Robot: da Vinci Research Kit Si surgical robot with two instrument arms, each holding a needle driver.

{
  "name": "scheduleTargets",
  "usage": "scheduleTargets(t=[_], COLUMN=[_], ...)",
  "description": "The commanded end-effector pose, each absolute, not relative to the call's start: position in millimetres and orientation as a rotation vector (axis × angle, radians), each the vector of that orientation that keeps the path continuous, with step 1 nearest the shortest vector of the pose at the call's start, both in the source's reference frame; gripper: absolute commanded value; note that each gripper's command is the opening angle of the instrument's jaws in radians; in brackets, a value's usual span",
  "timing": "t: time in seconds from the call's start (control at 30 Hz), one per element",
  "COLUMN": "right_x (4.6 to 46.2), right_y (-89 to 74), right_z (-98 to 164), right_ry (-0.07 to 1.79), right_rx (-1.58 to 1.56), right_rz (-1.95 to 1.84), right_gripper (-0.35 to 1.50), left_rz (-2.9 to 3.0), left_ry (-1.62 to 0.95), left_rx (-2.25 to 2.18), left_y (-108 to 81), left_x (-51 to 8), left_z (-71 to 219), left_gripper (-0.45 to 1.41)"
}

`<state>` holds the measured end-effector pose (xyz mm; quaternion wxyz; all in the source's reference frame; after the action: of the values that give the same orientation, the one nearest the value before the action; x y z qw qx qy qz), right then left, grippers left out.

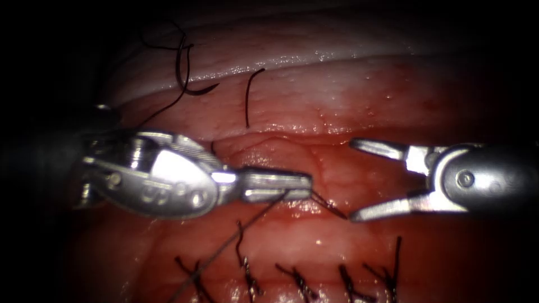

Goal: Wound Closure

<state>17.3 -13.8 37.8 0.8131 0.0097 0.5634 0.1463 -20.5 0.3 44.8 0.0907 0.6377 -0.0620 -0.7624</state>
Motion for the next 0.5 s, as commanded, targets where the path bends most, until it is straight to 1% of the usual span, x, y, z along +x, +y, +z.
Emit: scheduleTargets(t=[0.03,0.17,0.2,0.23,0.37,0.4,0.47,0.5], right_x=[18.3,19.2,19.8,20.4,21.4,21.5,21.6,21.7], right_y=[-13.9,-14.7,-15.3,-16.0,-16.6,-16.6,-16.5,-16.5], right_z=[38.0,38.2,38.6,39.0,39.9,40.1,40.3,40.3], right_ry=[1.208,1.208,1.192,1.171,1.158,1.157,1.151,1.148], right_rx=[0.053,0.080,0.097,0.112,0.124,0.126,0.128,0.136], right_rz=[0.358,0.415,0.425,0.420,0.446,0.452,0.467,0.484], right_gripper=[0.96,0.99,0.81,0.57,0.44,0.34,-0.15,-0.35], left_rz=[-2.263,-2.266,-2.268,-2.269,-2.270,-2.270,-2.270,-2.270], left_ry=[-0.186,-0.188,-0.190,-0.190,-0.191,-0.192,-0.192,-0.192], left_rx=[1.895,1.894,1.893,1.893,1.891,1.890,1.890,1.889], left_y=[0.5,0.5,0.5,0.5,0.1,0.0,-0.1,-0.1], left_x=[-21.0,-21.3,-21.4,-21.5,-21.6,-21.6,-21.6,-21.6], left_z=[45.4,45.5,45.4,45.3,44.8,44.7,44.6,44.5], left_gripper=[-0.45,-0.45,-0.45,-0.45,-0.45,-0.45,-0.45,-0.45])
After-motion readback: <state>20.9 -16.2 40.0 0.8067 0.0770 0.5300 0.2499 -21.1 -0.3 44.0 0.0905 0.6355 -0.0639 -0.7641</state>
